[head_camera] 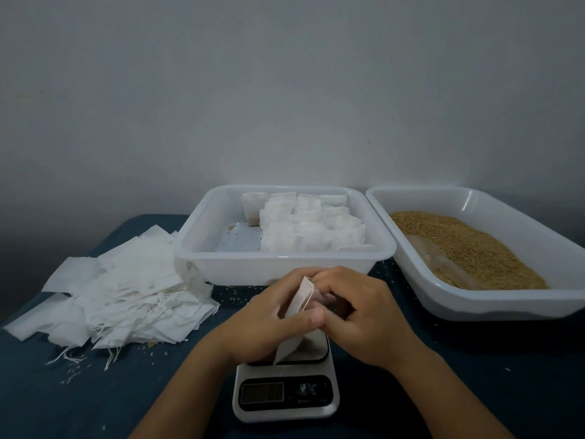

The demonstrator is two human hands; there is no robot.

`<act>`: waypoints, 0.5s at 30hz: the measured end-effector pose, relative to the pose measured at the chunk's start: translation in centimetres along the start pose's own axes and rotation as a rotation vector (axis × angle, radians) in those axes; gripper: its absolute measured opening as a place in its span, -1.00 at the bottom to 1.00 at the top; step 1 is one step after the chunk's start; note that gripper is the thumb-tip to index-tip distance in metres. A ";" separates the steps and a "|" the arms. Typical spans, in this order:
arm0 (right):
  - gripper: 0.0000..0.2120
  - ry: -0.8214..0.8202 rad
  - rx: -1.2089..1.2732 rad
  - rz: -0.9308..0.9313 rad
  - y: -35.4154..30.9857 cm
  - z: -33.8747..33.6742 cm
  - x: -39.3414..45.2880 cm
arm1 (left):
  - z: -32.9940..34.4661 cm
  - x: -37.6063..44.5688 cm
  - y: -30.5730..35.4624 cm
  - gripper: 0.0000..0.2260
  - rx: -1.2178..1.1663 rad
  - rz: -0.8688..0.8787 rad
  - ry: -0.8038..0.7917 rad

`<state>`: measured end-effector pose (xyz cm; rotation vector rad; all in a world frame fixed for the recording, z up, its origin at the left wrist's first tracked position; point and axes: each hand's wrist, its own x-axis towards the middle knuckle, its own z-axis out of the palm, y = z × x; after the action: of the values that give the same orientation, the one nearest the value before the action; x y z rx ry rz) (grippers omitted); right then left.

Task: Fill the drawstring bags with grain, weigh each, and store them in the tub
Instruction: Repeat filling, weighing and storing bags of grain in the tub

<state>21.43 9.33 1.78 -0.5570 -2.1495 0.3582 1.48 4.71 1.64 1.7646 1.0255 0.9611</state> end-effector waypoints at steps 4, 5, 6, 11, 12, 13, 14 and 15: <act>-0.96 -0.016 0.130 0.129 0.0 -0.2 -0.1 | -0.3 0.0 0.2 -0.56 -0.111 -0.041 -0.054; -0.96 -0.038 0.148 0.141 0.0 -0.2 -0.1 | -0.4 0.0 0.3 -0.60 -0.112 -0.046 -0.054; -0.95 -0.065 0.163 0.148 0.0 -0.3 -0.2 | -0.4 0.1 0.4 -0.65 -0.109 -0.049 -0.053; -0.89 -0.191 0.187 0.064 -0.8 -0.9 0.2 | -0.8 -0.1 0.7 -0.75 -0.094 -0.070 -0.062; -0.81 -0.205 0.167 0.043 -1.0 -1.0 0.3 | -0.9 -0.1 0.6 -0.74 -0.093 -0.080 -0.060; -0.74 -0.215 0.155 0.032 -1.2 -1.1 0.5 | -1.0 -0.2 0.6 -0.73 -0.090 -0.087 -0.057; -0.72 -0.227 0.152 0.030 -1.3 -1.2 0.6 | -1.0 -0.2 0.7 -0.72 -0.085 -0.087 -0.059; -0.75 -0.246 0.160 0.035 -1.3 -1.2 0.5 | -1.0 -0.2 0.7 -0.71 -0.080 -0.076 -0.071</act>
<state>21.82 8.55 3.44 -0.4800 -2.3211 0.6404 0.67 4.56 2.63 1.6704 0.9889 0.8739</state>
